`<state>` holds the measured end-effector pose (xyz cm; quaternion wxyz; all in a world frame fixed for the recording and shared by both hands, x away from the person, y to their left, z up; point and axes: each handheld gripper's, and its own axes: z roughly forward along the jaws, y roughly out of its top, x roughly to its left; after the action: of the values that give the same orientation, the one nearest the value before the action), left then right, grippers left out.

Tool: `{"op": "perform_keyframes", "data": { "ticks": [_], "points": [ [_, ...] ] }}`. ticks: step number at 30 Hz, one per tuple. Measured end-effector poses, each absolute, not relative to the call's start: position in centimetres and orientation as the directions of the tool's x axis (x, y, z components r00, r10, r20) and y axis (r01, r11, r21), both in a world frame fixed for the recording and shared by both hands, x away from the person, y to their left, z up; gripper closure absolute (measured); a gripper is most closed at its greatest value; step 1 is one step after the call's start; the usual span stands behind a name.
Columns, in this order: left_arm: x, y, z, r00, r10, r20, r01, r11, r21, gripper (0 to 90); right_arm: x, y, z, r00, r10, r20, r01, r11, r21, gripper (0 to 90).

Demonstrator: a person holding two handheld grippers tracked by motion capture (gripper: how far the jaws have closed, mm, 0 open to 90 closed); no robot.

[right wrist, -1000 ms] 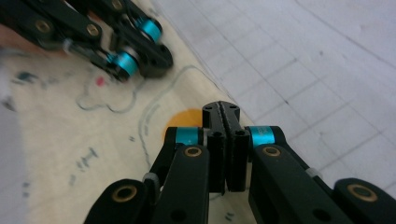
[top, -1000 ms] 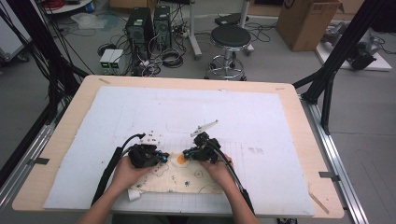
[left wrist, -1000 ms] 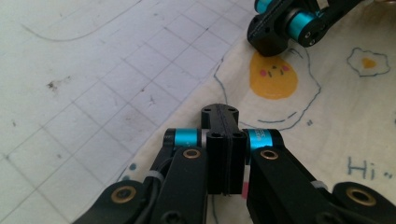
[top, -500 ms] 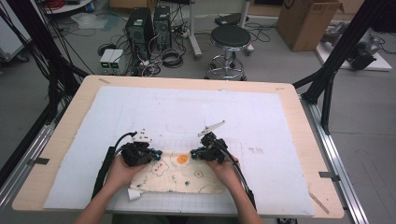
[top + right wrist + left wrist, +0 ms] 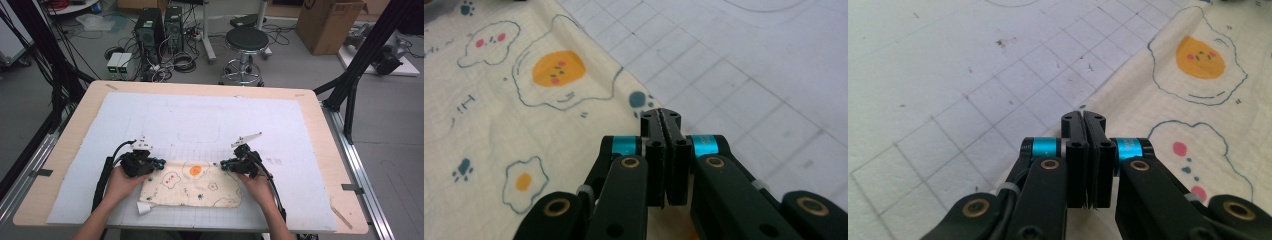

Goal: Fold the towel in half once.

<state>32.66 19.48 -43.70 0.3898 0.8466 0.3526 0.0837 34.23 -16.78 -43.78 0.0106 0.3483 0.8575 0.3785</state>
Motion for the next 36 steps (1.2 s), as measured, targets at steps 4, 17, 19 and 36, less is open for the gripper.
{"op": "perform_keyframes", "data": {
  "ticks": [4, 17, 19, 36],
  "points": [
    [32.5, 20.4, -43.8, 0.735, 0.665, -0.129, 0.526, -0.441, 0.727, 87.2, 33.9, -17.4, -43.7, -0.762, 0.606, 0.231, 0.583, 0.485, 0.652, 89.3],
    [31.2, 21.5, -43.3, 0.729, 0.677, -0.102, 0.491, -0.413, 0.767, 84.6, 32.5, -19.7, -42.9, -0.762, 0.606, 0.230, 0.557, 0.430, 0.710, 86.5],
    [30.9, 21.4, -43.0, 0.732, 0.673, -0.102, 0.474, -0.398, 0.785, 84.6, 32.3, -19.4, -42.7, -0.771, 0.592, 0.234, 0.542, 0.416, 0.731, 86.5],
    [31.1, 21.5, -43.4, 0.723, 0.685, -0.091, 0.500, -0.429, 0.752, 84.5, 32.8, -18.5, -44.0, -0.770, 0.597, 0.225, 0.560, 0.466, 0.685, 86.5]
  ]
}}
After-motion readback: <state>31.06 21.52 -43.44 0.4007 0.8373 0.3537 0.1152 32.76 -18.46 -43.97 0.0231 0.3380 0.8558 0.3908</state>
